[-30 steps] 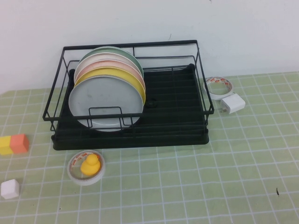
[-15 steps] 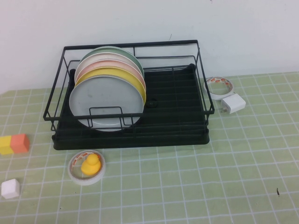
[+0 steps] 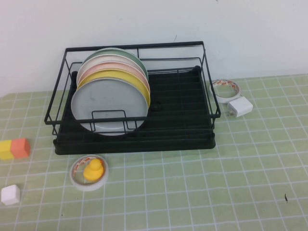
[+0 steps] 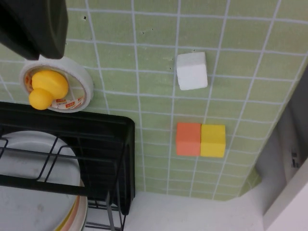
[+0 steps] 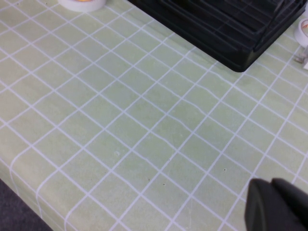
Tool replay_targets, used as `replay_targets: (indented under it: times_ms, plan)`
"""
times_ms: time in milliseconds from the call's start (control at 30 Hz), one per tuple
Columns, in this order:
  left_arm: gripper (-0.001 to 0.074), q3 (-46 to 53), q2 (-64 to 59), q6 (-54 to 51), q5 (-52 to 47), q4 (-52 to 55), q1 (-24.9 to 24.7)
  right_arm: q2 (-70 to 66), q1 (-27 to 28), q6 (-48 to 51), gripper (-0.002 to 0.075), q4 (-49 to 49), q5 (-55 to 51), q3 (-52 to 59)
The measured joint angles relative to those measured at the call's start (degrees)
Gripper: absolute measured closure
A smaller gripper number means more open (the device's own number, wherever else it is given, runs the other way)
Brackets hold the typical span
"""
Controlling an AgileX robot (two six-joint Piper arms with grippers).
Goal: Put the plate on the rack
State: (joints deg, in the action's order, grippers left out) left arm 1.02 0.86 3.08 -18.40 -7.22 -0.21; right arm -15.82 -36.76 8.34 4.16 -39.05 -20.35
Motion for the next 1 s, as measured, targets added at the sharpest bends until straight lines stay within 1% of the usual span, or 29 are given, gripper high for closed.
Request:
replay_targets:
  times_ms: [100,333,633,1000]
  plan:
    - [0.0736,0.0,0.0,-0.5,-0.1,-0.3,-0.3,0.0,0.0,0.0,0.0727,0.0,0.0,0.0]
    - [0.0736,-0.1,0.0,-1.1,-0.1,-0.4,-3.6,0.0,0.0,0.0,0.0727,0.0,0.0,0.0]
    - [0.0736,-0.1,0.0,-1.5,-0.1,2.6,-3.7,0.0,0.0,0.0,0.0727,0.0,0.0,0.0]
    - [0.0736,-0.1,0.0,-1.4,-0.1,2.7,-3.8,0.0,0.0,0.0,0.0727,0.0,0.0,0.0]
